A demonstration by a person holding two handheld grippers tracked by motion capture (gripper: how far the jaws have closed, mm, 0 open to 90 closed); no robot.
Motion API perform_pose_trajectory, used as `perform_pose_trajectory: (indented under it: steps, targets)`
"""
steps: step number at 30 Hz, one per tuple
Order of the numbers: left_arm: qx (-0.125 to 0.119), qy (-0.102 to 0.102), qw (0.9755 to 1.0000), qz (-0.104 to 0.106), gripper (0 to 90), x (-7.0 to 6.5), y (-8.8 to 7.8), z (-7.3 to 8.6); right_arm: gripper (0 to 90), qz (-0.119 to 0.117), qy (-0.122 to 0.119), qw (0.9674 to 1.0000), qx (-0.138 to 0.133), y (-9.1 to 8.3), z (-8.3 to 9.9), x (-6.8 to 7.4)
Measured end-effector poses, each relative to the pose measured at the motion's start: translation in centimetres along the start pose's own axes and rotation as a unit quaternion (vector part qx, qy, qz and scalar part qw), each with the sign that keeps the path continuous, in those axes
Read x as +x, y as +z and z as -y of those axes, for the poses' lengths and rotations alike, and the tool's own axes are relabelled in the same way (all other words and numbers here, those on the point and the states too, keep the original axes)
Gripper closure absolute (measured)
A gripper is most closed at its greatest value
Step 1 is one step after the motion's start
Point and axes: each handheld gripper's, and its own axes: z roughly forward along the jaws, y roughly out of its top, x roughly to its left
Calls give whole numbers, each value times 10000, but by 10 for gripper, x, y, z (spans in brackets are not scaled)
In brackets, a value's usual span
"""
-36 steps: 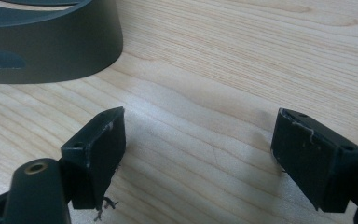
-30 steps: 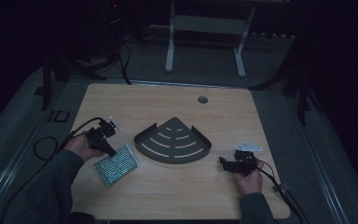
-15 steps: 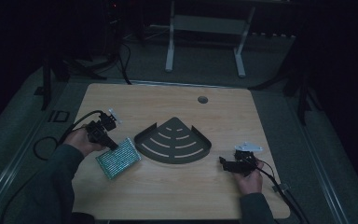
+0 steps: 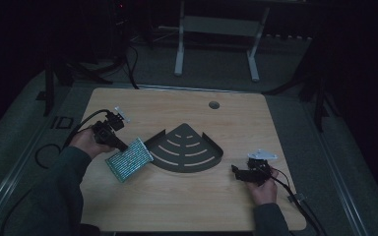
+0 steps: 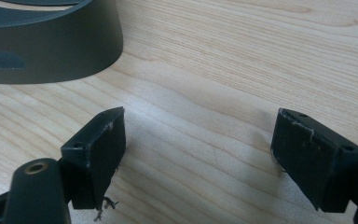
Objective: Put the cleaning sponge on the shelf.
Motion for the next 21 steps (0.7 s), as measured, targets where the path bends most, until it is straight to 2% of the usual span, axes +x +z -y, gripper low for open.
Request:
perform_pose_trajectory:
  steps: [6,10,21]
  targets:
    - [-38,53,9999,-108,900,-3,-1,-7,174,-1,0,10000,1,0,0,0]
    - [-41,17,9998,-170,900,-1,1,-12,174,0,2,10000,1,0,0,0]
    - [-136,43,9997,-197,900,-3,3,-29,174,-4,-2,10000,3,0,0,0]
